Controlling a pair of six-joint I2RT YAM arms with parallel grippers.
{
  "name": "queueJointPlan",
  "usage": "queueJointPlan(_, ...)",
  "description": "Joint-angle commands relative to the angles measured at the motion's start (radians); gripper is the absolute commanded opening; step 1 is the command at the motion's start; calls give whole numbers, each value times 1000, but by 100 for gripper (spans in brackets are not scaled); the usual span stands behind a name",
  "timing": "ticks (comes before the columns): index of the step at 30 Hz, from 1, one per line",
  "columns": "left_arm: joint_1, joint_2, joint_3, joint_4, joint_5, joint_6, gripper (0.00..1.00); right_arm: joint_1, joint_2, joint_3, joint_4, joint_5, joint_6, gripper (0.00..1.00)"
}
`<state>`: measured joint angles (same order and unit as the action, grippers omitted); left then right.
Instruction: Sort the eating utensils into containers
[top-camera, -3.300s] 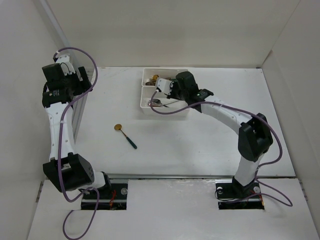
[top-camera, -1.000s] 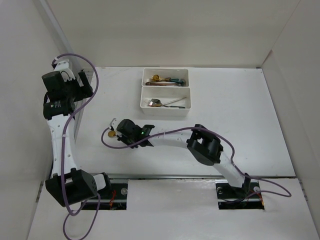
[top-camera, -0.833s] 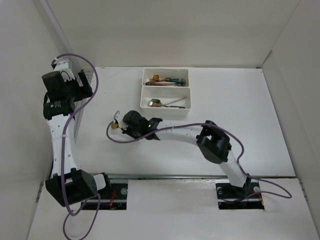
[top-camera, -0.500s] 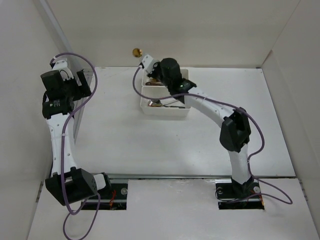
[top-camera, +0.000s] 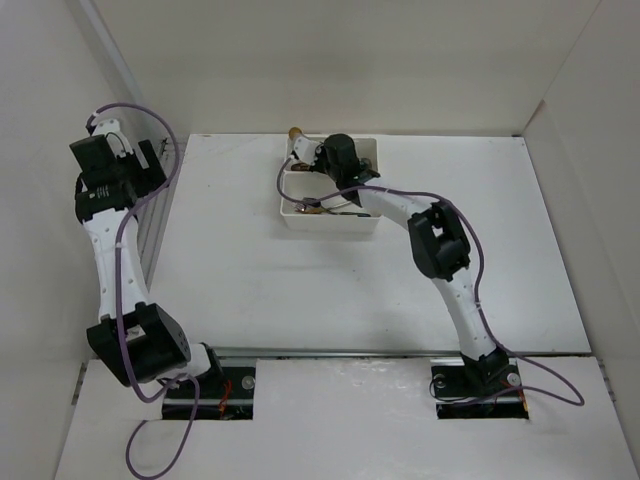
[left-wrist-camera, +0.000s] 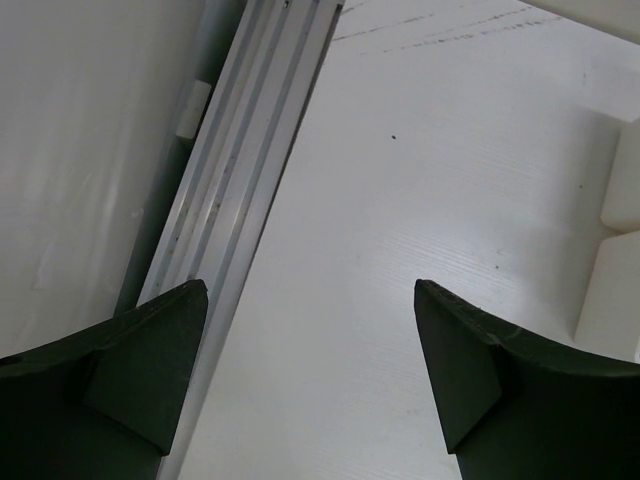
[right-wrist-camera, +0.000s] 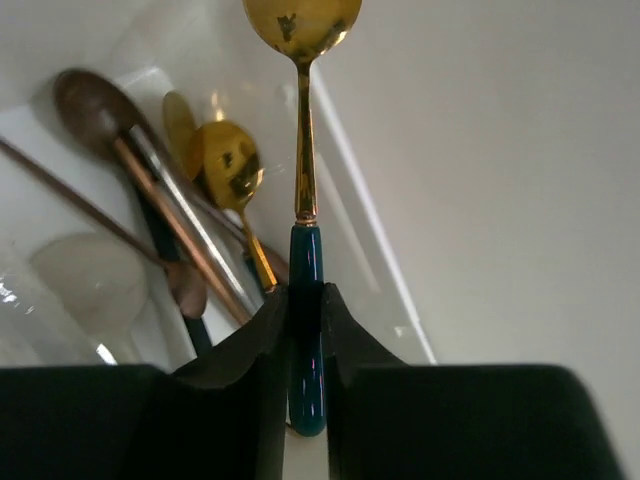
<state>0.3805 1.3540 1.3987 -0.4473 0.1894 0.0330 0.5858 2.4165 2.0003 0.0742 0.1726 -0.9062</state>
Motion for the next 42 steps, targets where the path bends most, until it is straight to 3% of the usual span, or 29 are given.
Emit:
queueJointPlan(1,20,6,51,10,1,2,82,-6,-54,29,107,-7,-10,24)
queueJointPlan(3,20,7,51,10,10,2,82,-15,-54,19,107,-7,-10,47)
queueJointPlan(4,20,16,51,10,10,2,82,-15,-65,18,117,2,-10,66)
queueJointPlan(5,20,16,60,10,10,2,82,-15,-75,-6,118,2,-10,72)
queueJointPlan(13,20,25,69,19,19,2,82,-15,-244,-135,307,51,4,81)
queueJointPlan(16,20,25,69,19,28,2,82,-50,-312,-144,345,148,168,90)
queueJointPlan(18,20,25,69,19,28,2,82,-92,-402,-161,345,236,453,100)
queueJointPlan(20,20,25,69,19,28,2,82,-199,-509,-216,237,237,648,100)
queueJointPlan(21,20,25,60,19,28,-7,82,-243,-542,-238,189,226,834,100)
queueJointPlan(24,20,16,50,29,28,-18,82,-435,-676,-381,41,226,1111,100)
queueJointPlan(26,20,16,40,38,38,-27,82,-571,-750,-521,-14,238,1200,100)
queueJointPlan(29,20,16,40,38,48,-36,82,-696,-931,-699,-59,280,1270,100)
queueJointPlan(33,20,16,20,56,67,-57,82,-721,-1008,-790,-74,468,1279,100)
queueJointPlan(42,20,14,10,65,146,-111,85,-721,-1021,-693,-416,590,1352,100)
